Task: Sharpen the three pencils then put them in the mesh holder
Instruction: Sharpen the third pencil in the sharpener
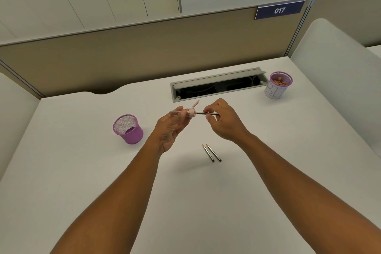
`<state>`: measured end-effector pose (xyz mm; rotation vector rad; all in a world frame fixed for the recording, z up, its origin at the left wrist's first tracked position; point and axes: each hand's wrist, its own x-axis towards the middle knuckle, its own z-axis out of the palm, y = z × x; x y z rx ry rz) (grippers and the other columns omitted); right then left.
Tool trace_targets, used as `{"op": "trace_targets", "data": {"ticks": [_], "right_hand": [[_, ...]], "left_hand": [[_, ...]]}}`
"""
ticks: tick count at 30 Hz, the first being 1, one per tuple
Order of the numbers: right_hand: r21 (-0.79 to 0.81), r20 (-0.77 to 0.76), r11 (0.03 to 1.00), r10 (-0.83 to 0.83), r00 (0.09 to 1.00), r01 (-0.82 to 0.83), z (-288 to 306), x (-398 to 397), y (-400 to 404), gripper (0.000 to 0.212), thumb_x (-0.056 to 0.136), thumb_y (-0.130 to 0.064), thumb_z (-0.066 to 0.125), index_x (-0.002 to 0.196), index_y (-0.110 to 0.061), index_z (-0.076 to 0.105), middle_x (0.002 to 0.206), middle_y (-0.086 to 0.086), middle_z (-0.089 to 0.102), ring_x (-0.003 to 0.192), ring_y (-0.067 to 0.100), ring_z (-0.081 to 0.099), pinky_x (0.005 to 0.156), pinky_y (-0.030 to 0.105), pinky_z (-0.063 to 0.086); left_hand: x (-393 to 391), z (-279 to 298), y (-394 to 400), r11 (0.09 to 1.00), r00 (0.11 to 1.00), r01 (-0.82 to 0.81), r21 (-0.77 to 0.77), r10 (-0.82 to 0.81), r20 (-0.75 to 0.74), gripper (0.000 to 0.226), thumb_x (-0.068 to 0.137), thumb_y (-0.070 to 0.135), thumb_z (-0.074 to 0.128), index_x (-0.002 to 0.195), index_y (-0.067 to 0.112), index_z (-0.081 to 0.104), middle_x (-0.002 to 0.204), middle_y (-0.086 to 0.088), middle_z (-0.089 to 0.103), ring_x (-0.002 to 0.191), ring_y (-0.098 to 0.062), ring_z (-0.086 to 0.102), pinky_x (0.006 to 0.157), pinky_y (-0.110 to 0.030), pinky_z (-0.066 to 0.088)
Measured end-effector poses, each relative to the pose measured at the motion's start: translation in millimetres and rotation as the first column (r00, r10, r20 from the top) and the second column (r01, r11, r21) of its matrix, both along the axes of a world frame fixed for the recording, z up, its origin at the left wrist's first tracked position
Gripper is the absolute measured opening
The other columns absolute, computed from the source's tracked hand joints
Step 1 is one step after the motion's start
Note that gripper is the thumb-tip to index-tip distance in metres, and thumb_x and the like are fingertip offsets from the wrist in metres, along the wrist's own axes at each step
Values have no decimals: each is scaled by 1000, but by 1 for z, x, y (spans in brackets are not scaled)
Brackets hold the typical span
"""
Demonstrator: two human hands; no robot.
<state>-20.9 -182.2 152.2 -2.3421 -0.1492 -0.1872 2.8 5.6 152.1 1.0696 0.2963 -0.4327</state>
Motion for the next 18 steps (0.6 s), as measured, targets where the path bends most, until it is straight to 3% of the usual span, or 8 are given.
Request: {"op": "trace_targets", "data": {"ticks": [4,8,13,18], "right_hand": [[6,42,1000,17,999,-17,7,-2,0,19,94,-13,58,110,-11,68,100,-1,51,91,15,54,78,21,46],[6,120,1000,17,993,-17,10,-4,-2,18,91,-9,62,107,-8,71,92,0,53,82,16,53,69,12,39],[-23,230,999,32,973,-27,10,-6,-5,12,90,-10,64,99,-5,69,85,3,58,73,14,51,63,17,38],[-189,351,982,59,935,9,11,-10,-11,13,93,-18,58,95,-9,67,81,3,60,62,14,47,52,22,38]], "left_hand": [[-1,4,-2,1000,1000,-3,-7,4,11,27,90,7,66,116,10,63,103,-9,76,98,-27,72,94,-33,54],[-1,8,-4,998,999,22,61,-25,45,32,90,8,67,122,4,62,89,3,78,90,-22,75,89,-30,56],[-1,15,-6,998,998,31,61,-34,57,31,90,10,67,120,3,63,92,-2,78,90,-21,74,90,-31,56],[-4,19,-9,995,995,59,75,-64,72,28,92,9,64,119,2,63,87,5,78,85,-19,75,84,-26,57]]}}
